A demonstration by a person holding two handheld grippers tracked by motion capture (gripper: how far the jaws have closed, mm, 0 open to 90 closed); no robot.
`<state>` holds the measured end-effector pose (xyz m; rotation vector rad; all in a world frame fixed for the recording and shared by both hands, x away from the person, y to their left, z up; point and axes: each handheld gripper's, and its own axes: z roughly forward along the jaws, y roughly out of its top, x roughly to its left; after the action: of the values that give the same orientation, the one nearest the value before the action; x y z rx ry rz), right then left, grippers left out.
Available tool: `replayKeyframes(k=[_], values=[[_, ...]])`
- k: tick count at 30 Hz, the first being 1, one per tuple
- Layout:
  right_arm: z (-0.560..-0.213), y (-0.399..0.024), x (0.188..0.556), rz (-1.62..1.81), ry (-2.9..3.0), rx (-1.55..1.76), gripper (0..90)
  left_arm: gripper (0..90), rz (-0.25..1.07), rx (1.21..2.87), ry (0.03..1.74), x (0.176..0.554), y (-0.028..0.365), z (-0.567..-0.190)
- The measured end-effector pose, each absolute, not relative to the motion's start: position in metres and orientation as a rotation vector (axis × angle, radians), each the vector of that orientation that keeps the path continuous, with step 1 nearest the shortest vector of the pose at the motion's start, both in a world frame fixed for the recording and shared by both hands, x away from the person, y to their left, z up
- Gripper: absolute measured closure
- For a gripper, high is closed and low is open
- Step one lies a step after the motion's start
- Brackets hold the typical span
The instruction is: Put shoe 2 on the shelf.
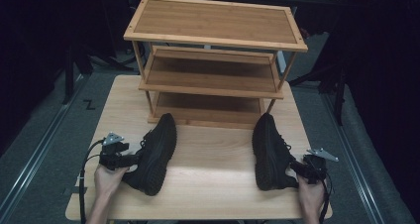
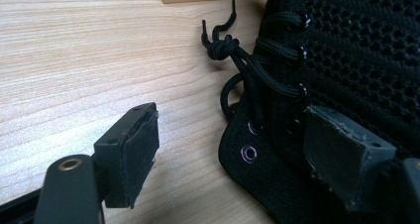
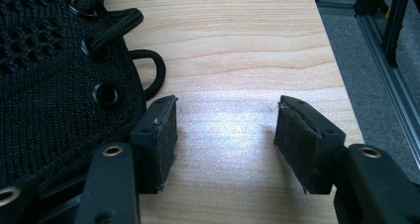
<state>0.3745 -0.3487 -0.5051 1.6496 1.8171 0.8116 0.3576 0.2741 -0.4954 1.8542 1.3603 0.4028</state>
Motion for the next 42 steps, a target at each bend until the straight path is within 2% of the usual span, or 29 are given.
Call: replayKeyframes(k=[29,35,42], values=[[-0.505,-0.349,0.374,0.813,1.817,1.651,41.7,28.1,0.402,1.909,1.276,0.357,0.267,-0.479],[-0.505,-0.349,0.374,0.814,1.815,1.655,41.6,27.9,0.374,1.895,1.3,0.356,0.275,-0.484],[-0.505,-0.349,0.374,0.813,1.815,1.655,41.6,27.3,0.394,1.961,1.33,0.356,0.279,-0.488]])
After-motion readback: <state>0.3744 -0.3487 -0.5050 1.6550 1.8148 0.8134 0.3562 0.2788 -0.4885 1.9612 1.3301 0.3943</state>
